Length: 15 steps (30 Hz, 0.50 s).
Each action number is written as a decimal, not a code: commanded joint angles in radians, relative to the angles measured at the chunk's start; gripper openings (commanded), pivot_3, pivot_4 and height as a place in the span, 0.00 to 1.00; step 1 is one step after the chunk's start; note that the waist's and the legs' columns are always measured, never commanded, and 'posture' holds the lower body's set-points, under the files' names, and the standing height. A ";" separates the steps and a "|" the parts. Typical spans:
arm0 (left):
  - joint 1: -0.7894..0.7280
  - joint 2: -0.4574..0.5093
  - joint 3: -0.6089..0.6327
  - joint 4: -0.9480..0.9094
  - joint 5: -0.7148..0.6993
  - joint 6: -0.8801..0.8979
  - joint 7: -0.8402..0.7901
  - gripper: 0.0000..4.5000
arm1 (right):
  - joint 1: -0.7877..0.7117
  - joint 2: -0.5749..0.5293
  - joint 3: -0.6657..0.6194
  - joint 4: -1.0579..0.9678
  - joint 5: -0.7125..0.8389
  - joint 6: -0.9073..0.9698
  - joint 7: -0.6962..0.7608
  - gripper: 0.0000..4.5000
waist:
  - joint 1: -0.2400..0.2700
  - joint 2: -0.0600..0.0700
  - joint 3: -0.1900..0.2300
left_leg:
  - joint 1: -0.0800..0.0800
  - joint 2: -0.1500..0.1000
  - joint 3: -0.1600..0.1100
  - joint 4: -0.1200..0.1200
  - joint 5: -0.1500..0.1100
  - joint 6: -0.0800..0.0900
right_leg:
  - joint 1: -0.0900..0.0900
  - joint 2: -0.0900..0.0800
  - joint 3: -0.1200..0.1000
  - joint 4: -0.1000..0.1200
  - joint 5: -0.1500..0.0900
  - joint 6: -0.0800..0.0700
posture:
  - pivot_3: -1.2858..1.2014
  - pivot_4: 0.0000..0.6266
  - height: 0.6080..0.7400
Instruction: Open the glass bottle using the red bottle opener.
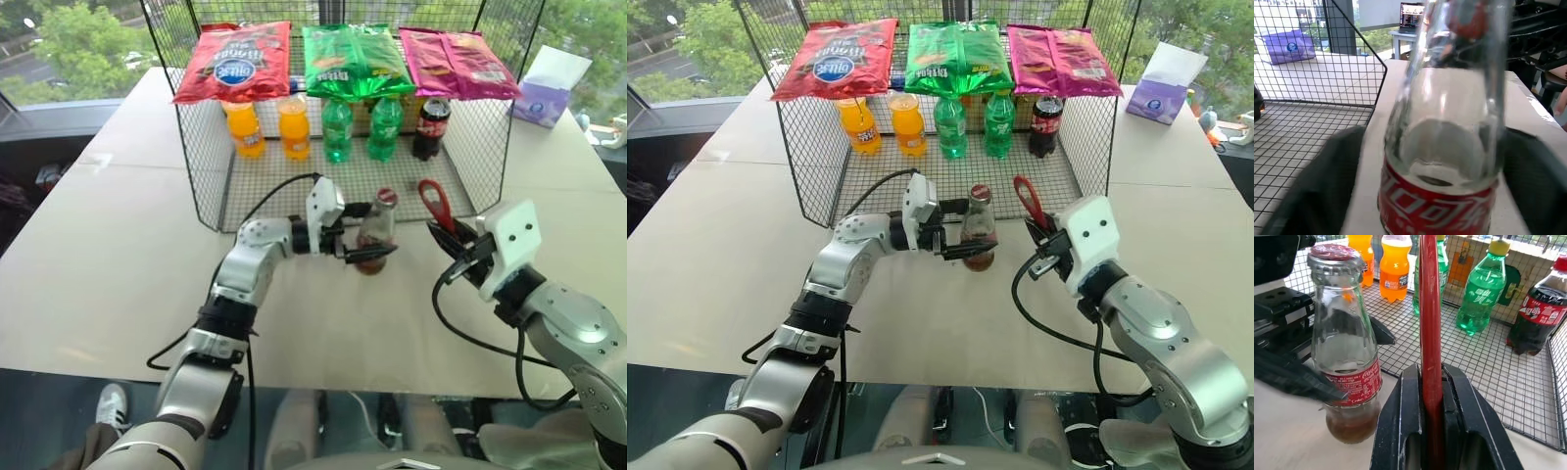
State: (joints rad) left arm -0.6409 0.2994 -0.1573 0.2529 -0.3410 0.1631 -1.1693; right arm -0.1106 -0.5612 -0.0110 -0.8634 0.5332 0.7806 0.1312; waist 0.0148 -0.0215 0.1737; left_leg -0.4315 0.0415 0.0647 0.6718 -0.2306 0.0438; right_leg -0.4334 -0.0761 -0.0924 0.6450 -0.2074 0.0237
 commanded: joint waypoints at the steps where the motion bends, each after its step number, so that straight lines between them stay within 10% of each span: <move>1: -0.021 -0.001 0.023 -0.049 -0.034 0.009 -0.005 0.99 | -0.024 0.003 -0.004 -0.047 -0.029 -0.024 0.010 0.00 | 0.000 0.000 0.000 | 0.000 0.000 0.000 0.000 0.000 0.000 | 0.000 0.000 0.000 0.000 0.000 0.000 | 0.52 0.24 1.00; 10: -0.027 0.021 0.027 -0.099 -0.078 0.094 -0.016 0.99 | -0.061 -0.059 0.046 -0.045 -0.172 -0.063 0.050 0.00 | -0.001 0.000 0.000 | 0.000 0.000 0.000 0.000 0.000 0.000 | 0.000 0.000 0.000 0.000 0.000 0.000 | 0.52 0.24 1.00; 15: -0.026 0.033 0.024 -0.096 -0.078 0.103 -0.028 0.67 | -0.080 -0.073 0.106 -0.031 -0.282 -0.111 0.055 0.00 | 0.000 0.000 0.000 | 0.000 0.000 0.000 0.000 0.000 0.000 | 0.000 0.000 0.000 0.000 0.000 0.000 | 0.52 0.24 1.00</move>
State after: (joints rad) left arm -0.6485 0.3262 -0.1411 0.1990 -0.3990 0.2695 -1.1828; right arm -0.1689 -0.6244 0.0913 -0.8652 0.2918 0.7074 0.1849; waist 0.0144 -0.0215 0.1737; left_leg -0.4315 0.0416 0.0645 0.6719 -0.2306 0.0437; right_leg -0.4335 -0.0757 -0.0924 0.6451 -0.2074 0.0236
